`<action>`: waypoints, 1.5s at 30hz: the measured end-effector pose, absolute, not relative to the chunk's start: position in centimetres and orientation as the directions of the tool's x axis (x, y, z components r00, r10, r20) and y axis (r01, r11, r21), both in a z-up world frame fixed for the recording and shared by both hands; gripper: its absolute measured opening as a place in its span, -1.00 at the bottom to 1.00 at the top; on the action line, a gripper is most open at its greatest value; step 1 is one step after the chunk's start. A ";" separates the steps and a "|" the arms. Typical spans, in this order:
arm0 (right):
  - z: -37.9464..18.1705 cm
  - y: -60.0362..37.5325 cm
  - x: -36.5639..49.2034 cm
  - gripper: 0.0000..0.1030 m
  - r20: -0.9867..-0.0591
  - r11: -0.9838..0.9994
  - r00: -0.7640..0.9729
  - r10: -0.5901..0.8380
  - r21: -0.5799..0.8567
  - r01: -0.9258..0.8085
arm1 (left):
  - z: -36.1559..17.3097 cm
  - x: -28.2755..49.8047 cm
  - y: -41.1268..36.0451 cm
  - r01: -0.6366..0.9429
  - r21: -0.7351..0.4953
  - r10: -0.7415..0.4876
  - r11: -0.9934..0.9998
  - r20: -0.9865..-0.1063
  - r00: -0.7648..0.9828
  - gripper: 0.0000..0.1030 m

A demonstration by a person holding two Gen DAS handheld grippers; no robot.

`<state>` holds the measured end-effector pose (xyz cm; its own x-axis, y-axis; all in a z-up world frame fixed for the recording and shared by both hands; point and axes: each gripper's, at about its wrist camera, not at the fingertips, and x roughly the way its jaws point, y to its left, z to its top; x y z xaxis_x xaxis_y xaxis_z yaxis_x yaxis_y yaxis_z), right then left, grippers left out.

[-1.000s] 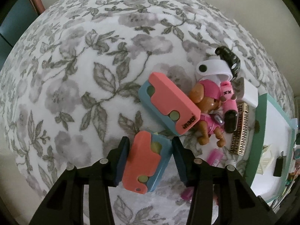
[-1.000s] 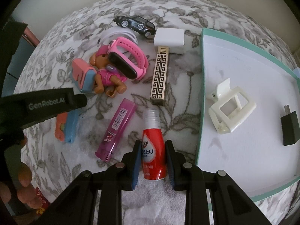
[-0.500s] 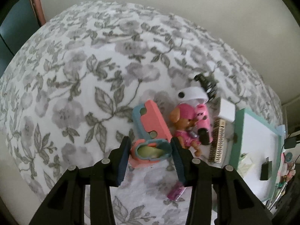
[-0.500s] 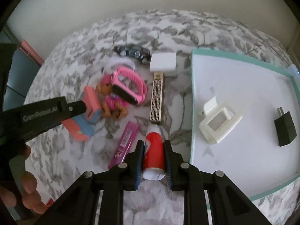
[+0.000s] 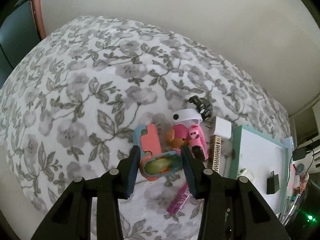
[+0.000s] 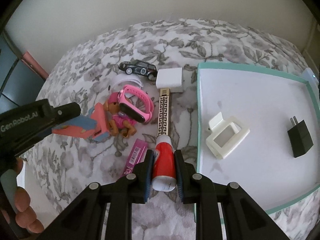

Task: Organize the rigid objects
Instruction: 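Place the red bottle in the tray while the left gripper drops the pink-blue toy there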

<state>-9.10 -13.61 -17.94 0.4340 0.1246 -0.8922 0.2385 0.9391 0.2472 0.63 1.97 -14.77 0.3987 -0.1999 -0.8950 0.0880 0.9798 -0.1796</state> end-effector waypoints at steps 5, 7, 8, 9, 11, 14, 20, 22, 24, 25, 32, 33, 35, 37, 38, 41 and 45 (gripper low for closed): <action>-17.3 -14.1 -9.3 -0.57 -0.879 0.932 0.458 0.130 0.266 0.247 | -14.1 0.4 1.8 0.105 -0.185 -0.212 0.977 -0.885 0.414 -0.16; -17.1 -14.3 -9.4 -0.57 -0.877 0.930 0.464 0.129 0.269 0.249 | -13.9 0.3 1.7 0.111 -0.186 -0.216 0.976 -0.882 0.419 -0.16; -17.0 -14.4 -9.4 -0.57 -0.875 0.929 0.466 0.129 0.271 0.251 | -13.9 0.3 1.6 0.114 -0.186 -0.217 0.976 -0.881 0.420 -0.16; -17.0 -14.4 -9.4 -0.57 -0.874 0.928 0.469 0.128 0.272 0.254 | -13.8 0.3 1.6 0.116 -0.186 -0.218 0.976 -0.881 0.420 -0.16; -16.9 -14.5 -9.4 -0.57 -0.873 0.928 0.472 0.124 0.271 0.258 | -13.8 0.2 1.4 0.122 -0.184 -0.219 0.975 -0.880 0.421 -0.16; -16.8 -14.5 -9.5 -0.57 -0.874 0.930 0.473 0.110 0.259 0.261 | -13.5 0.0 1.0 0.131 -0.179 -0.218 0.975 -0.877 0.428 -0.16; -16.1 -15.8 -10.1 -0.57 -0.860 0.915 0.499 0.104 0.279 0.290 | -12.0 -1.2 -1.1 0.208 -0.169 -0.250 0.963 -0.850 0.464 -0.16; -15.8 -16.7 -10.5 -0.57 -0.856 0.907 0.510 0.087 0.280 0.314 | -11.7 -1.7 -2.2 0.245 -0.167 -0.267 0.955 -0.844 0.465 -0.16; -15.6 -17.9 -11.0 -0.57 -0.853 0.891 0.517 0.074 0.290 0.350 | -11.6 -2.1 -3.3 0.279 -0.167 -0.284 0.946 -0.843 0.457 -0.16; -15.6 -18.6 -11.1 -0.57 -0.852 0.881 0.518 0.069 0.296 0.369 | -11.5 -2.4 -4.0 0.297 -0.164 -0.290 0.941 -0.844 0.451 -0.16; -16.6 -23.7 -12.8 -0.57 -0.888 0.793 0.458 -0.034 0.255 0.554 | -12.2 -5.2 -8.7 0.449 -0.190 -0.374 0.873 -0.852 0.367 -0.16; -16.9 -24.5 -13.1 -0.57 -0.893 0.773 0.448 -0.045 0.253 0.582 | -12.4 -5.6 -9.3 0.467 -0.191 -0.382 0.864 -0.853 0.357 -0.16; -17.2 -25.6 -13.8 -0.57 -0.896 0.745 0.440 -0.051 0.259 0.614 | -12.7 -6.6 -10.5 0.510 -0.204 -0.407 0.836 -0.854 0.325 -0.16; -17.5 -26.8 -14.6 -0.57 -0.903 0.710 0.423 -0.068 0.254 0.656 | -13.1 -7.4 -11.4 0.540 -0.235 -0.437 0.808 -0.854 0.282 -0.16; -17.6 -27.3 -15.0 -0.57 -0.906 0.692 0.415 -0.077 0.251 0.676 | -13.4 -7.7 -11.8 0.551 -0.252 -0.450 0.796 -0.855 0.259 -0.16; -18.1 -28.8 -16.1 -0.57 -0.916 0.648 0.390 -0.097 0.239 0.723 | -14.3 -8.4 -13.1 0.577 -0.296 -0.479 0.761 -0.857 0.192 -0.16; -18.6 -30.1 -17.0 -0.57 -0.921 0.603 0.381 -0.087 0.256 0.756 | -15.6 -8.9 -14.3 0.593 -0.314 -0.481 0.741 -0.865 0.143 -0.16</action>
<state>-17.03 -30.14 -18.63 0.3807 -0.0868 -0.9206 0.7558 0.6028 0.2557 -8.94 -14.25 -15.63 0.1429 -0.4813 -0.8648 0.5931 0.7412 -0.3145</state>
